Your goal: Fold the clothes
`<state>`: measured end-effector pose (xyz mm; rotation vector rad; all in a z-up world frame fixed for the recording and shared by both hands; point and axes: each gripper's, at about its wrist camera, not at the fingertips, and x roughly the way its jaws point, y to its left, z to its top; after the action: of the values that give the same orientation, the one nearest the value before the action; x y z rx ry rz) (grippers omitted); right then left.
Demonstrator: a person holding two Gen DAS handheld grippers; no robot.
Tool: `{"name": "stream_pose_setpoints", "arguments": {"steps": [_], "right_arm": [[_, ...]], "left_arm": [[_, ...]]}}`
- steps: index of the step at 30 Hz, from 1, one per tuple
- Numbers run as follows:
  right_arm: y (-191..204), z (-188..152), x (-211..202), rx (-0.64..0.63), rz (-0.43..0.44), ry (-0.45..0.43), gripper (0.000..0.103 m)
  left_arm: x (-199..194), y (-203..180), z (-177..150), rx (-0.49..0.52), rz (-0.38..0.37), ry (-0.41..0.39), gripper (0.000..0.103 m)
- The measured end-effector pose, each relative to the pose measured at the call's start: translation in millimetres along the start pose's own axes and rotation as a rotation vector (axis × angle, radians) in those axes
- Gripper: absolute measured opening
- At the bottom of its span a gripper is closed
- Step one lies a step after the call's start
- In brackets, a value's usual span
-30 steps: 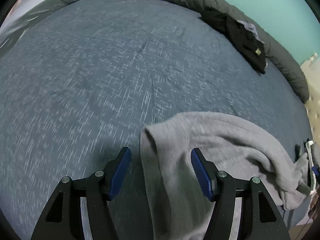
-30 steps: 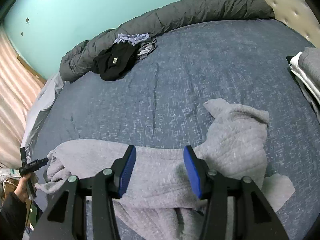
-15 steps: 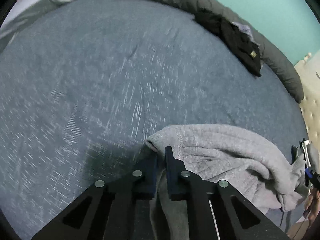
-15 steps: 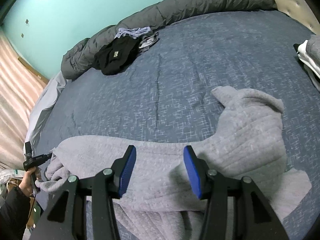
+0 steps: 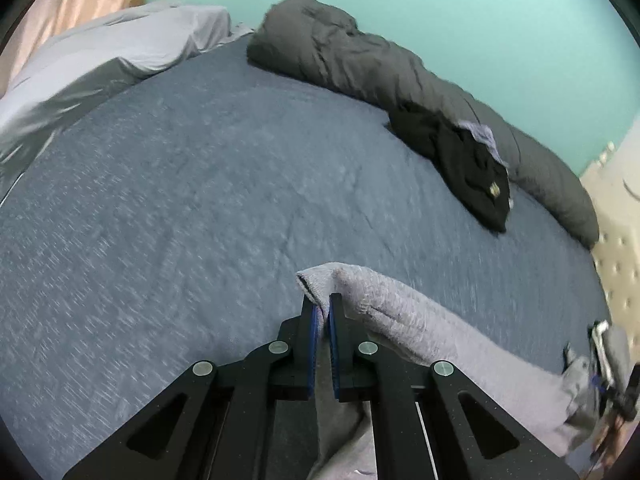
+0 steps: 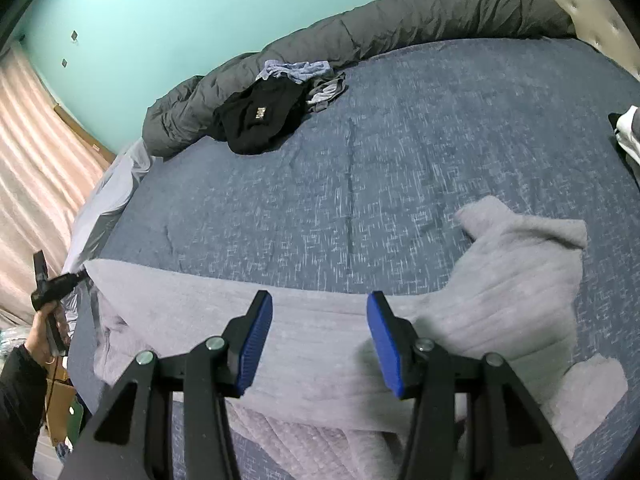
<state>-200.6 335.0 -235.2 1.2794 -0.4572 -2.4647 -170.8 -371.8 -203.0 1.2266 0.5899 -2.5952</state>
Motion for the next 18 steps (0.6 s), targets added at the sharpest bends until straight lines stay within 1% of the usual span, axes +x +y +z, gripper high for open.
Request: {"name": "stream_pose_setpoints", "arguments": {"steps": [6,8,10,11,12,13,14,15,18], "right_arm": [[-3.3,1.2,2.4,-0.024,-0.029,0.017,0.05],[-8.9,1.7,3.1,-0.02,-0.052,0.024,0.05],[-16.8,3.1,2.2,-0.001,-0.079,0.02,0.05],[-22.2,4.5,0.6,0.015,-0.093,0.015,0.05],[-28.2,6.2,-1.5,0.034,-0.103,0.009,0.055],[-35.2,8.4,-4.4,0.051,-0.11,0.0,0.062],[-42.4,10.6,-7.5,0.067,-0.117,-0.008,0.063],[-50.6,13.3,-9.8,0.079,-0.133,-0.011,0.063],[-74.3,20.9,-16.4,0.102,-0.204,-0.016,0.063]], "left_arm": [[10.2,20.1,26.0,-0.037,0.052,-0.008,0.006],[27.9,18.7,22.8,-0.012,0.043,0.079,0.011],[31.2,16.6,12.9,0.027,0.087,0.09,0.012],[30.3,18.5,7.8,0.022,0.081,0.093,0.015],[29.4,21.2,2.5,0.009,0.066,0.101,0.019],[27.3,24.3,-3.4,-0.001,0.058,0.107,0.032],[24.3,27.8,-9.8,-0.008,0.053,0.111,0.042],[21.6,30.2,-16.2,-0.009,0.05,0.116,0.045],[13.2,31.8,-38.9,0.029,0.07,0.139,0.046]]}}
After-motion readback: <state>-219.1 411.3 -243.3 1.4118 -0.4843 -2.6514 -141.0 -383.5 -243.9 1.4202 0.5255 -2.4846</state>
